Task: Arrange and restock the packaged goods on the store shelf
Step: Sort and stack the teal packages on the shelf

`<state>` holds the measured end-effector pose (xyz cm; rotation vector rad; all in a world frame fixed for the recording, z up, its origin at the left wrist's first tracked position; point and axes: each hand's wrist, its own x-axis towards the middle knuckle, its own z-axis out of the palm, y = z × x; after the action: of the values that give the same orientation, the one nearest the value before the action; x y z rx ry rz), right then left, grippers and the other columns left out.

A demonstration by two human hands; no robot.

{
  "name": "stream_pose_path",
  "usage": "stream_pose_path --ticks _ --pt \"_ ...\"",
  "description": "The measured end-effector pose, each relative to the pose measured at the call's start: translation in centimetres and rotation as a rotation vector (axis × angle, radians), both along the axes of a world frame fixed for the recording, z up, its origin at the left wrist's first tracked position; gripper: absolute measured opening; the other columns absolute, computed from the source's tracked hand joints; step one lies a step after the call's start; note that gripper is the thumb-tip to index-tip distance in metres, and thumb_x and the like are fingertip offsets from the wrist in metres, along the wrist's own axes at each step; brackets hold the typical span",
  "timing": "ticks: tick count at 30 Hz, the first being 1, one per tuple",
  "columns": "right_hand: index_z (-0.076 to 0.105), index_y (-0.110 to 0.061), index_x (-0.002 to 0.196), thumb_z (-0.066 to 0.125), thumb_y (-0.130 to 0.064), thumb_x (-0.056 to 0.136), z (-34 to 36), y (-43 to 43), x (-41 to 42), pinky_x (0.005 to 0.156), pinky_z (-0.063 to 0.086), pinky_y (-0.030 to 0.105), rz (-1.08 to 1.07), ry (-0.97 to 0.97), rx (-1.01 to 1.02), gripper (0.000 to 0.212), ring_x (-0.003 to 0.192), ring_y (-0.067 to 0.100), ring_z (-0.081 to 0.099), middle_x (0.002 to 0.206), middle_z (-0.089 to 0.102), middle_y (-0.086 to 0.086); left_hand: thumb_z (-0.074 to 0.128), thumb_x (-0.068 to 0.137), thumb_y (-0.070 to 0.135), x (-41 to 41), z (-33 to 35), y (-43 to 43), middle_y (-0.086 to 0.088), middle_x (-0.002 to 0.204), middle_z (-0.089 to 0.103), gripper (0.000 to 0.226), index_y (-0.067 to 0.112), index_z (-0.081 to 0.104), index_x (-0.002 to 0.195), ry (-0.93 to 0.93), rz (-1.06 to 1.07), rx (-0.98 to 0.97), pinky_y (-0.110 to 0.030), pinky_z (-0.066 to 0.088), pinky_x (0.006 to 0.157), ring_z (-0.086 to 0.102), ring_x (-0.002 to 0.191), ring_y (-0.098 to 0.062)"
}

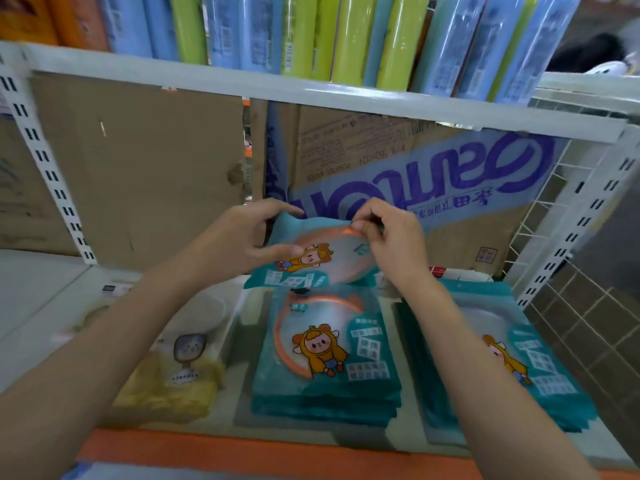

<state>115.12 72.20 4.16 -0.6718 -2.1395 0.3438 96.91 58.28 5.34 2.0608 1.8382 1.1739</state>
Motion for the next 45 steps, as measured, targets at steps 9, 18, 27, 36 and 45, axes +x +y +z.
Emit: stream_pose_path --ticks 9,18,27,36,45 --pt "0.064 -0.019 0.081 0.063 -0.016 0.085 2.4 -0.3 1.1 0.074 0.051 0.044 0.050 -0.002 -0.006 0.005 0.079 0.015 0.062 0.077 0.064 -0.010 0.068 0.080 0.014 2.2 0.8 2.3 0.014 0.071 0.069 0.020 0.030 0.062 0.091 -0.211 -0.002 0.093 -0.013 0.051 0.056 0.067 0.067 0.000" --pt "0.048 -0.017 0.126 0.072 -0.029 0.078 0.6 0.5 6.1 0.088 0.039 0.016 -0.124 0.160 -0.231 0.056 0.106 0.005 0.049 0.114 0.055 -0.007 0.062 0.085 0.015 0.3 -1.1 2.2 0.024 0.058 0.065 0.014 0.028 0.060 0.079 -0.469 0.198 0.255 -0.011 0.048 0.050 0.061 0.053 0.003" --pt "0.064 -0.014 0.093 0.070 0.003 0.073 -3.6 0.0 6.2 0.068 0.052 0.019 0.187 0.380 -0.810 0.028 0.076 0.008 0.068 0.079 0.073 -0.007 0.054 0.090 0.014 0.5 -1.9 2.3 0.008 0.071 0.072 0.009 0.017 0.063 0.088 -0.976 0.163 0.260 -0.026 0.057 0.057 0.068 0.065 -0.009" --pt "0.060 -0.010 0.079 0.061 0.004 0.083 -0.4 1.1 5.8 0.062 0.051 0.026 0.091 0.448 -0.636 0.015 0.067 0.012 0.060 0.073 0.067 0.002 0.080 0.057 0.044 -0.8 -4.6 1.3 0.005 0.079 0.074 0.049 0.014 0.064 0.093 -0.973 0.030 0.039 -0.026 0.057 0.060 0.069 0.071 -0.009" --pt "0.042 -0.017 0.067 0.063 -0.004 0.083 4.1 1.7 4.9 0.061 0.036 0.033 0.095 0.150 -0.338 0.029 0.067 0.016 0.044 0.067 0.047 0.003 0.085 0.040 0.055 -0.5 -4.4 0.4 0.001 0.097 0.072 0.067 0.021 0.069 0.095 -0.837 -0.096 -0.108 -0.025 0.057 0.072 0.069 0.087 -0.014"
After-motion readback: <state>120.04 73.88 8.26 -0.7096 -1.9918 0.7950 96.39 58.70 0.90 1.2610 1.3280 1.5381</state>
